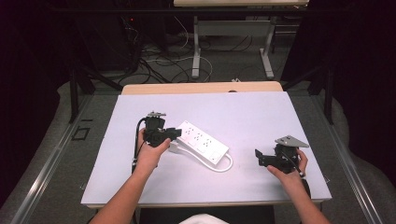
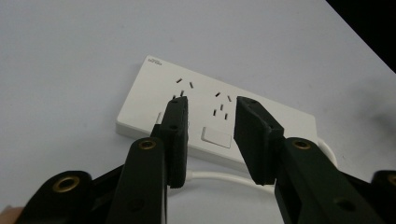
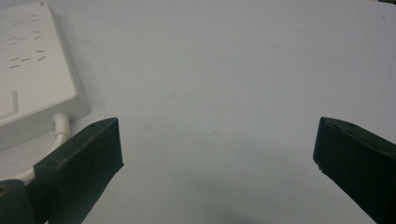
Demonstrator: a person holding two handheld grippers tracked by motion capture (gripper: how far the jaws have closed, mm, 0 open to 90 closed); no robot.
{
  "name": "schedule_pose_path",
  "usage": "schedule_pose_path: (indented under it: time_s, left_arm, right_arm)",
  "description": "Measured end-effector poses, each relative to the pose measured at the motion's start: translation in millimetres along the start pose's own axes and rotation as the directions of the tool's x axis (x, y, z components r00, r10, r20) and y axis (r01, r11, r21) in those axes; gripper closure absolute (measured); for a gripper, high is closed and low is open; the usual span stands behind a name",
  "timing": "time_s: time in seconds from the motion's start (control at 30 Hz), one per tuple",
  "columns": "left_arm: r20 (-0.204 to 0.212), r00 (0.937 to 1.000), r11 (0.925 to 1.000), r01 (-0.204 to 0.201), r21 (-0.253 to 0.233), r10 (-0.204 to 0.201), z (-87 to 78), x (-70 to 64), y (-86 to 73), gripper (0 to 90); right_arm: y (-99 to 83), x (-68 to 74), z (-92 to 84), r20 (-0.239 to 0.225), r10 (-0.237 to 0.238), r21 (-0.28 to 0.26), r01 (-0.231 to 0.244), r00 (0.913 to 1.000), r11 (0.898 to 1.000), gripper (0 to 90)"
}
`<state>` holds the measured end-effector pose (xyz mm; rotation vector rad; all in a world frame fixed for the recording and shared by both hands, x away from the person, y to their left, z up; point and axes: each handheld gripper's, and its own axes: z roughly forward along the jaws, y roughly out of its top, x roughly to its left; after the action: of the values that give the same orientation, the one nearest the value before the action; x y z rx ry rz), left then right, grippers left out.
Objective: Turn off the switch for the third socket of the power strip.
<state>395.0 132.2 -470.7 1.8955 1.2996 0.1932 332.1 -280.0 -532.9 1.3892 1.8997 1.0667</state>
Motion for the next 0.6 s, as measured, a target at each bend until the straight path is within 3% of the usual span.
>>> schedule_pose_path:
  time_s: [0.6]
  left_arm:
    - [-0.025,0.9993,0.9983,0.028,0.051,-0.027,25.6,9.5,5.7,72.2]
  right_arm:
    - [-0.5,0.3,0.9,-0.003,-0.001,0.002,0.001,1.0000,1.000,1.7]
